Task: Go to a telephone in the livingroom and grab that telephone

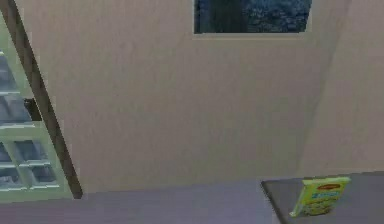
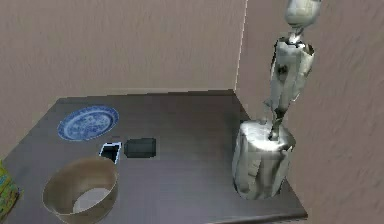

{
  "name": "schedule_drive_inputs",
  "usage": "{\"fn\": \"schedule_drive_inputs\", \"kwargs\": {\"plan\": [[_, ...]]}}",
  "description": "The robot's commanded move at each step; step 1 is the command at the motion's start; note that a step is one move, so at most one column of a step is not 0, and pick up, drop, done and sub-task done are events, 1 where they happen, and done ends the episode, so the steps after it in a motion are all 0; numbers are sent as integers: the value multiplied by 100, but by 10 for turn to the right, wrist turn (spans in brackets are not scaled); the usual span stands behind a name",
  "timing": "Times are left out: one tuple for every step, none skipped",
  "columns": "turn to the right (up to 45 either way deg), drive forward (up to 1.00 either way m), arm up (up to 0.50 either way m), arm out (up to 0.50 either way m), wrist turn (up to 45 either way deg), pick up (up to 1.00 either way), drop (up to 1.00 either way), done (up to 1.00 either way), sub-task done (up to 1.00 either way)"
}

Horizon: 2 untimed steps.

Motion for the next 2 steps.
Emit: {"fn": "schedule_drive_inputs", "kwargs": {"plan": [[-210,0,0,0,0,0,0,0,0],[0,0,50,0,0,0,0,0,0]]}}
